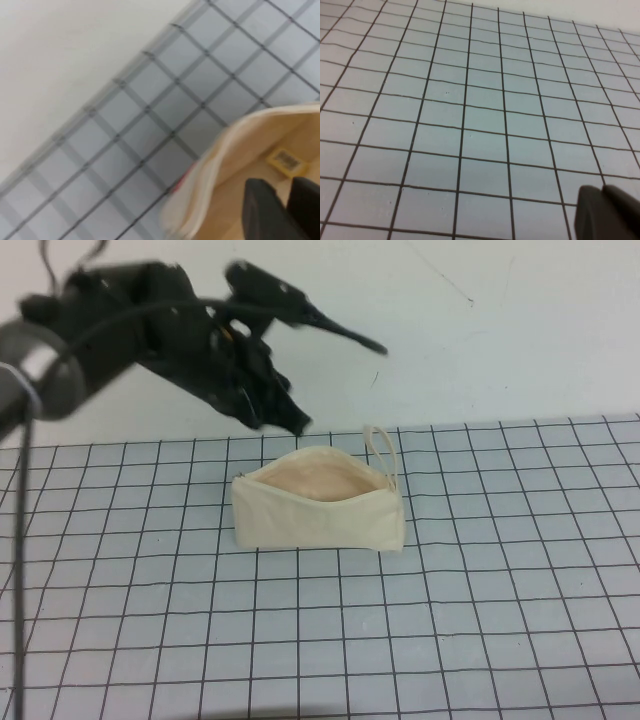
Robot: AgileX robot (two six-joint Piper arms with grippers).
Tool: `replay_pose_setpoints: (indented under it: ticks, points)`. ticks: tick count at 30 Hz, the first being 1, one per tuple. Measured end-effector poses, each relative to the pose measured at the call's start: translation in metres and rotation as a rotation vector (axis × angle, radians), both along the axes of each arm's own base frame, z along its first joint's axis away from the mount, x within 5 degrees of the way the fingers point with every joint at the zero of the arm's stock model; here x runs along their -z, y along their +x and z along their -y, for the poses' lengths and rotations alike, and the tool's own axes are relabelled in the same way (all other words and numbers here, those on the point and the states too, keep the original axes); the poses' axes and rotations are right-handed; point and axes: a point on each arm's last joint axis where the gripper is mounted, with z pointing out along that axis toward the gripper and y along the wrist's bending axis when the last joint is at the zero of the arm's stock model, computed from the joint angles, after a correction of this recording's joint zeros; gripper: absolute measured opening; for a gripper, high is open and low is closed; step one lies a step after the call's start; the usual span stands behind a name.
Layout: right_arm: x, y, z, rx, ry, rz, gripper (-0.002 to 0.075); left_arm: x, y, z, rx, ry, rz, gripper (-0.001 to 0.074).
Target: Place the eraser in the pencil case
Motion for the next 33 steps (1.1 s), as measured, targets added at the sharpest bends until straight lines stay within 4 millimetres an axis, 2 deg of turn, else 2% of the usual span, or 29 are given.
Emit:
replay_pose_setpoints:
  ticks: [2,5,11,12,16,19,23,29,33]
  points:
    - [0.0,0.0,0.0,0.0,0.0,0.0,-0.0001,-0.022,-0.007,-0.01,-0.041,0.018,0.032,0.0064]
    - [0.0,0.0,0.0,0.0,0.0,0.0,-0.0001,-0.061,-0.026,-0.022,-0.08,0.011,0.112,0.0018]
    - [0.0,0.0,0.0,0.0,0.0,0.0,-0.0001,-0.14,-0.075,-0.043,-0.177,-0.172,0.3,0.0001]
    - [0.0,0.0,0.0,0.0,0.0,0.0,-0.0001,-0.162,-0.091,-0.049,-0.191,-0.228,0.387,0.0001]
    - [0.0,0.0,0.0,0.0,0.0,0.0,-0.0001,-0.191,-0.121,-0.062,-0.196,-0.279,0.471,0.0001]
    - [0.0,0.0,0.0,0.0,0.0,0.0,-0.0001,-0.197,-0.131,-0.065,-0.196,-0.286,0.482,0.0]
    - [0.0,0.0,0.0,0.0,0.0,0.0,-0.0001,-0.196,-0.13,-0.065,-0.196,-0.283,0.477,0.0]
    - [0.0,0.0,0.0,-0.001,-0.001,0.0,-0.0001,-0.178,-0.11,-0.057,-0.198,-0.255,0.42,0.0]
    - [0.0,0.0,0.0,-0.001,-0.001,0.0,-0.0001,-0.159,-0.098,-0.053,-0.201,-0.217,0.365,-0.0001]
